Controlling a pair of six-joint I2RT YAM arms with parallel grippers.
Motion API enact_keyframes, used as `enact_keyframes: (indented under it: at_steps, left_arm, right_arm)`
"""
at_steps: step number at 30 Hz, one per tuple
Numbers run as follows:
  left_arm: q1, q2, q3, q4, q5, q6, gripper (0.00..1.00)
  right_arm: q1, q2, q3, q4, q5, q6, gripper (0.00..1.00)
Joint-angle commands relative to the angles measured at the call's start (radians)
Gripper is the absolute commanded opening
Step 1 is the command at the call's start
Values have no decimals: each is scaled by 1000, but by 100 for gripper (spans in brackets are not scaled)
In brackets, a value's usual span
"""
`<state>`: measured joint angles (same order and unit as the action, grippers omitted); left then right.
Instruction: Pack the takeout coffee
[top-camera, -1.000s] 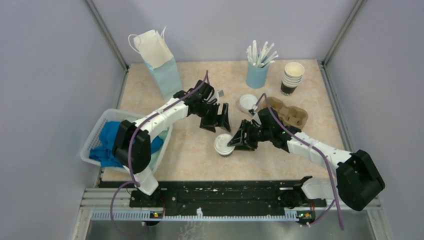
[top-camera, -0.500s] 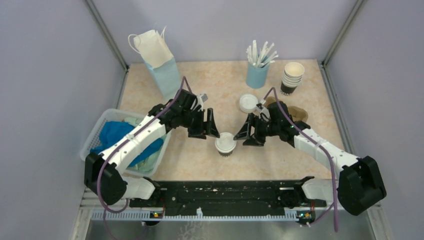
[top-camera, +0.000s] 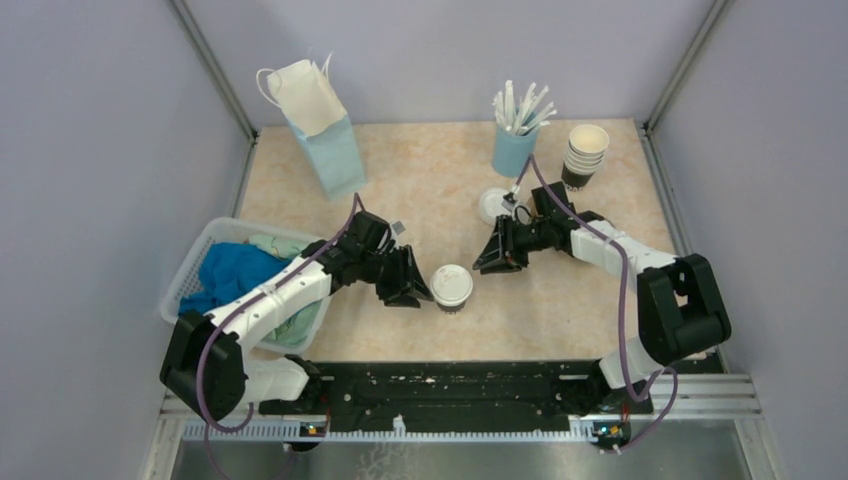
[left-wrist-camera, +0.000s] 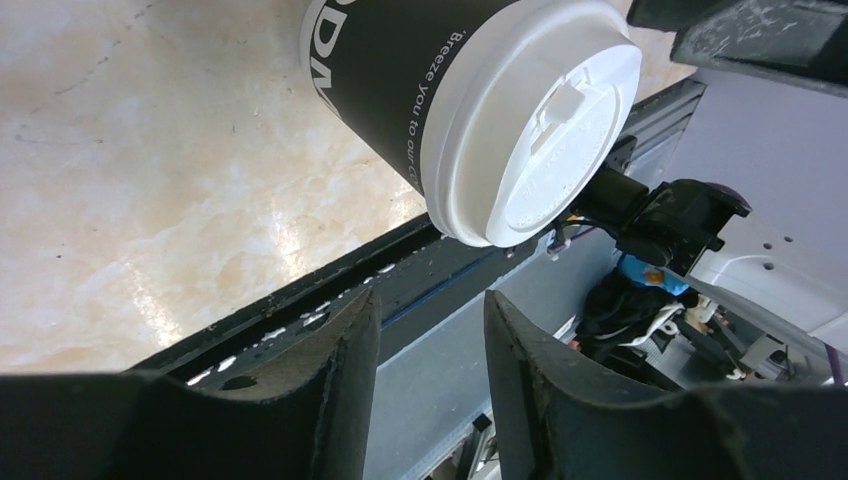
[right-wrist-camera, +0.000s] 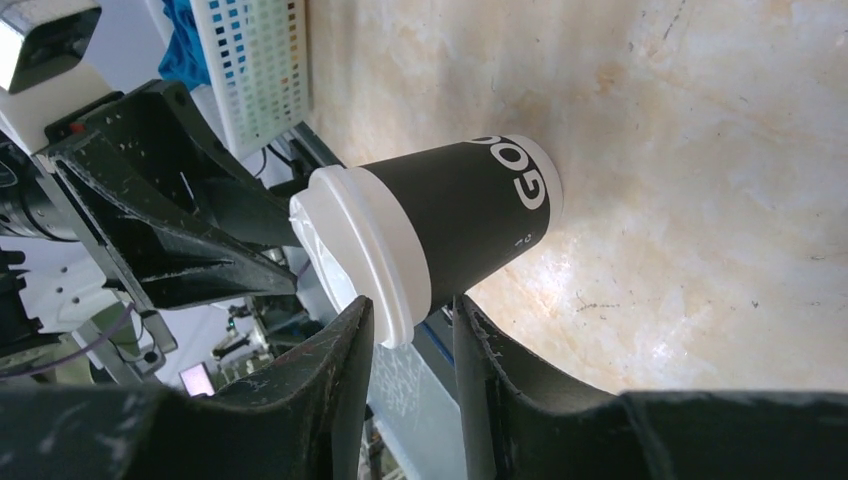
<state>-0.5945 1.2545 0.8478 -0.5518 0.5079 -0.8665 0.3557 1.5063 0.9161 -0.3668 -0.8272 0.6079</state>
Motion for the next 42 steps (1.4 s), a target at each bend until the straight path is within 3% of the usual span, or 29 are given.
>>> enact_keyframes:
  at_steps: [1,12,42]
  left_arm:
    - [-3,18,-18,109,39,-47,48]
    - [-2,70,-3,88,9,-17,42]
    - [10,91,60,46,-24,-2,45]
  right_arm:
    - [-3,18,49,0,-73,-71,35]
    - [-3,36,25,27,-96,-77,33]
    - [11,95,58,26,-138,-100,34]
